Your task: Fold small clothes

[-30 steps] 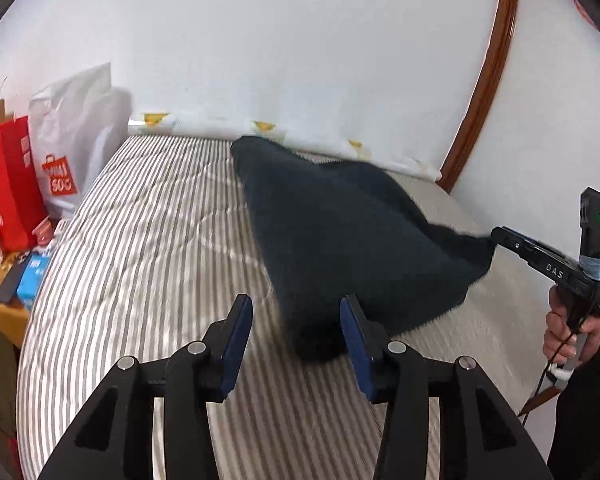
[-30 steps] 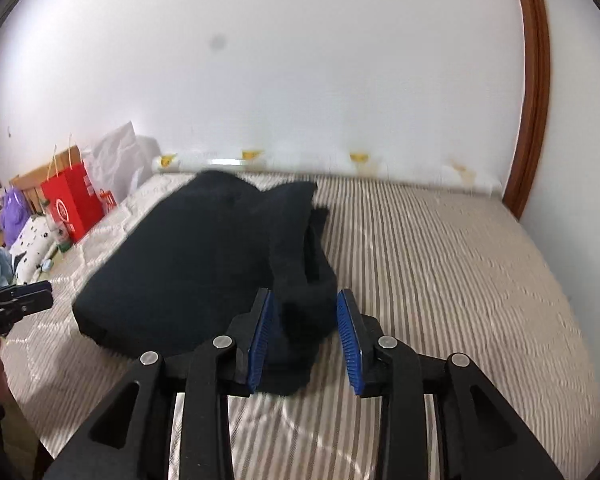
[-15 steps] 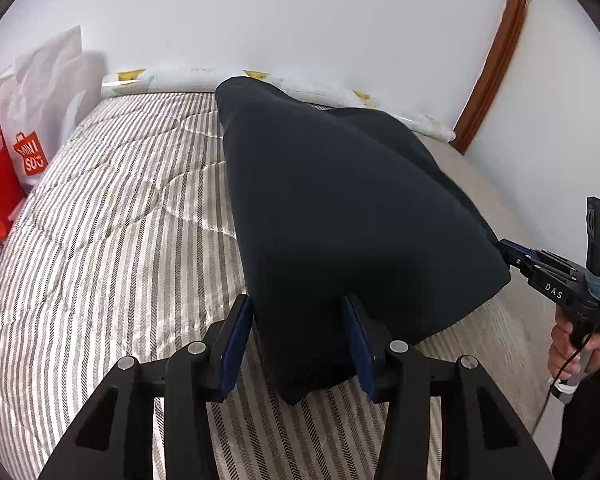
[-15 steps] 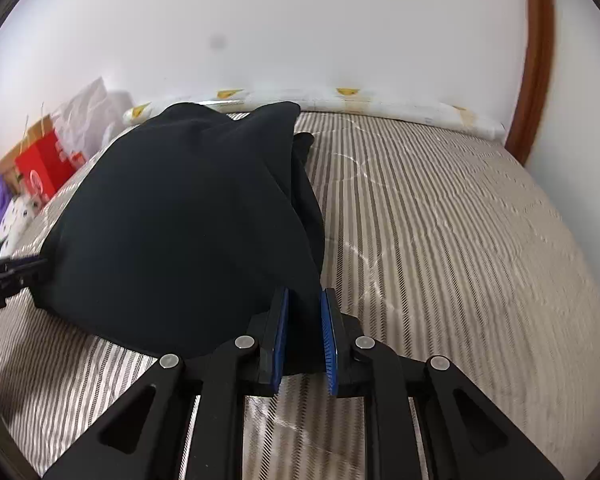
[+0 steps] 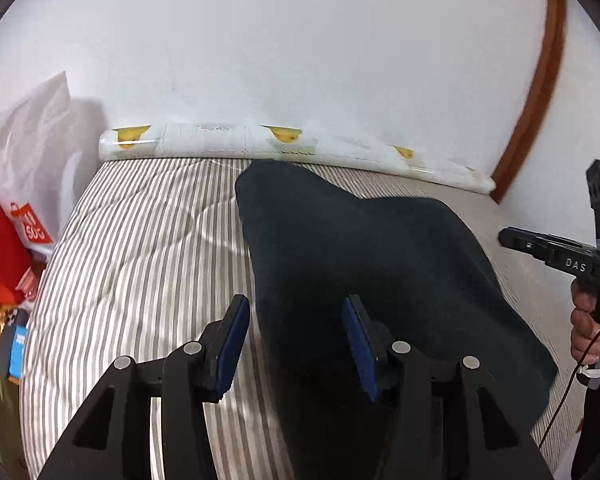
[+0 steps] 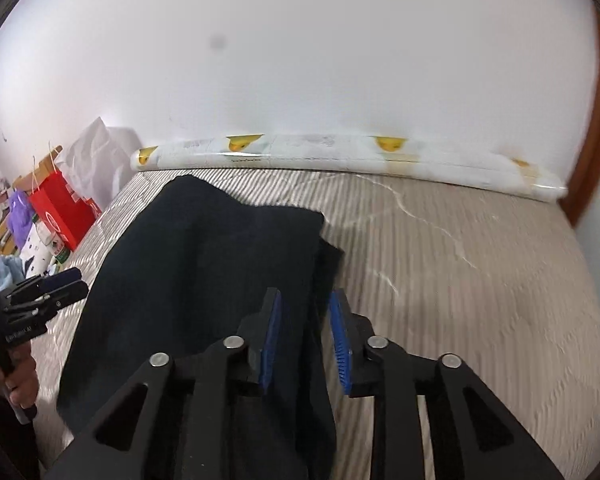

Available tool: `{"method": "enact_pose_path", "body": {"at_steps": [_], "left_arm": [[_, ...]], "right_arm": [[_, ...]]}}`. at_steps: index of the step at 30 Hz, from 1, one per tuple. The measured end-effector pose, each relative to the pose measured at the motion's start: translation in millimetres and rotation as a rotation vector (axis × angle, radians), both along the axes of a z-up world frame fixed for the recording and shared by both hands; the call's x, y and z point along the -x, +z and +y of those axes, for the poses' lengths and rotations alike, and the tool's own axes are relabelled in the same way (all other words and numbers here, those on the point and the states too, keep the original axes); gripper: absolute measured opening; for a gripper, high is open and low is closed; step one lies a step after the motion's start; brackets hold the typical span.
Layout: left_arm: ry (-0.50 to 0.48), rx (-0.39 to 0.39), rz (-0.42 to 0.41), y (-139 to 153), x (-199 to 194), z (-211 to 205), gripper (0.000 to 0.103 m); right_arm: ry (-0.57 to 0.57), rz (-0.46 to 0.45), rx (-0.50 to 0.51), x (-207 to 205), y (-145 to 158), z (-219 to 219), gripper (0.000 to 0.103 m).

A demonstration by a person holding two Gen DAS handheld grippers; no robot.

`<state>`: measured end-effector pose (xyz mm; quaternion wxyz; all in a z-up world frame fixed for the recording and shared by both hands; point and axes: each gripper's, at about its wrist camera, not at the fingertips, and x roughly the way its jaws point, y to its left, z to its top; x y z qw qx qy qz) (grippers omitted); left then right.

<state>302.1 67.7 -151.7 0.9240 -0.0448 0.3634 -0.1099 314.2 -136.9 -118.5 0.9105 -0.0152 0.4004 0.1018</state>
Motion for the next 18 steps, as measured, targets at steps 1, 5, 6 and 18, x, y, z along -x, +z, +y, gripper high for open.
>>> {"method": "enact_pose_path", "body": {"at_steps": [1,5,6,18], "left_arm": [[0.005,-0.012,0.005,-1,-7,-2,0.047],[0.015,-0.065,0.007,-10,-27,-13,0.051],[0.014,-0.072,0.004,-12,-30,-15,0.051],[-0.005,-0.025,0.026,-23,-41,-11,0.058]], "right_arm": [[0.006,0.029,-0.015,-17,-4,2,0.032],[-0.008,0.095,-0.036,-55,-27,7,0.033],[-0.012,0.109,-0.040,-61,-32,7,0.033],[0.048,-0.110,-0.097,-65,-18,3,0.007]]}}
